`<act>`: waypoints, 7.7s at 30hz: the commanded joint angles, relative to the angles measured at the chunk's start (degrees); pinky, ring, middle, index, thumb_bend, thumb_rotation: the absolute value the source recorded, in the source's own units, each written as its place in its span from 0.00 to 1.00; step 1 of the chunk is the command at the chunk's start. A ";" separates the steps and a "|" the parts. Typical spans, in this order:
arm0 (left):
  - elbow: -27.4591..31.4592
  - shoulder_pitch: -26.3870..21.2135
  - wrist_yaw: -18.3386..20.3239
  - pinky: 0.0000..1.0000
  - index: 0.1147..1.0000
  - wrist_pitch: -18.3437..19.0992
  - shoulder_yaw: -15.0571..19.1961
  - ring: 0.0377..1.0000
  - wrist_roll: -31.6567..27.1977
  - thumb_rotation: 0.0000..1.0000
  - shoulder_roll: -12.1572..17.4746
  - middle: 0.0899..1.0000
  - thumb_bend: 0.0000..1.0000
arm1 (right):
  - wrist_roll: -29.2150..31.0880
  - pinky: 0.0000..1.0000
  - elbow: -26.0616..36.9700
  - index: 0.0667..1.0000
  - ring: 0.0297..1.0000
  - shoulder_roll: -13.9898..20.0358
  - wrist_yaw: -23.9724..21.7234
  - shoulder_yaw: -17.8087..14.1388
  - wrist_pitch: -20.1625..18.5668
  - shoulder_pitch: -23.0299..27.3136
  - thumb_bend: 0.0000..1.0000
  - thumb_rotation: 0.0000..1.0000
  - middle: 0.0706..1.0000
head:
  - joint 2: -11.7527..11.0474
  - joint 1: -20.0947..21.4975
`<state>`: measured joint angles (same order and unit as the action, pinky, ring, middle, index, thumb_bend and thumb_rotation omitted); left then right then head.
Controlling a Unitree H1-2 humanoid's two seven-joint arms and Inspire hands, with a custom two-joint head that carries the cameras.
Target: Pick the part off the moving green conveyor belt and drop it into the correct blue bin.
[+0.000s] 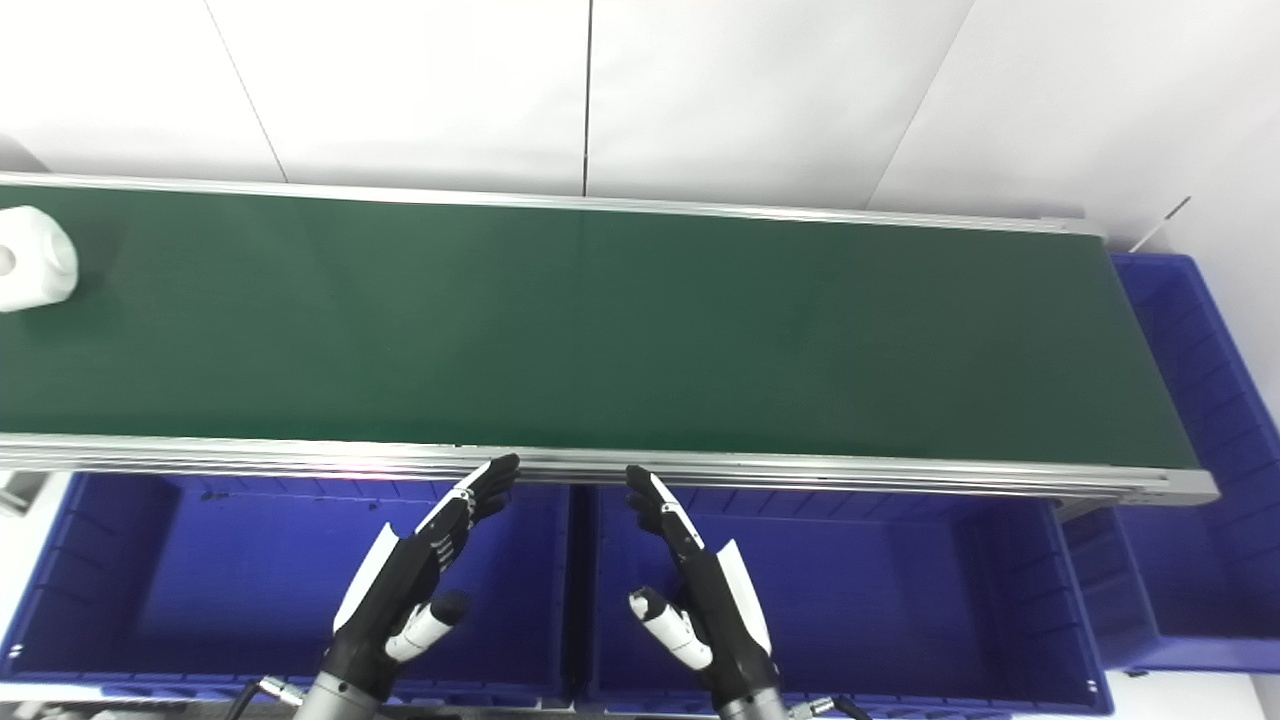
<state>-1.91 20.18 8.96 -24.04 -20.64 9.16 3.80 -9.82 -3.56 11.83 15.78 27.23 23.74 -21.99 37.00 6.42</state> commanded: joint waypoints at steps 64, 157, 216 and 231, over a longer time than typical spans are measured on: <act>-11.73 -5.69 -7.82 0.77 0.83 -2.88 -5.42 0.85 3.36 0.90 -0.22 0.86 0.80 | 4.08 0.88 -9.64 0.95 0.89 1.43 -0.69 -0.73 3.19 3.47 0.90 0.96 0.92 | -15.63 -11.49; -26.50 -47.17 -21.14 0.82 0.85 18.37 2.51 0.87 44.66 0.41 13.09 0.86 0.87 | 6.47 0.99 -4.21 1.00 0.95 -3.30 -13.50 -7.20 3.18 1.87 0.79 1.00 0.97 | -6.88 -18.44; -49.05 -70.58 -15.41 0.79 0.74 4.93 -18.82 0.81 46.96 0.33 13.75 0.79 0.90 | 4.93 0.93 -0.36 0.99 0.93 -5.11 -13.10 -4.22 3.15 -0.59 0.86 0.98 0.95 | -5.19 -14.22; -54.11 -73.66 -20.85 0.72 0.64 6.69 -22.25 0.72 49.93 0.13 11.19 0.69 0.85 | 4.50 0.93 0.59 0.99 0.93 -5.83 -13.45 -4.26 3.15 -1.02 0.88 0.99 0.95 | -4.74 -13.77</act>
<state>-55.98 -50.69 -7.67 -17.30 -43.25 59.00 14.99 -5.46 -5.13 6.25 2.75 22.90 24.16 -22.72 32.25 -7.30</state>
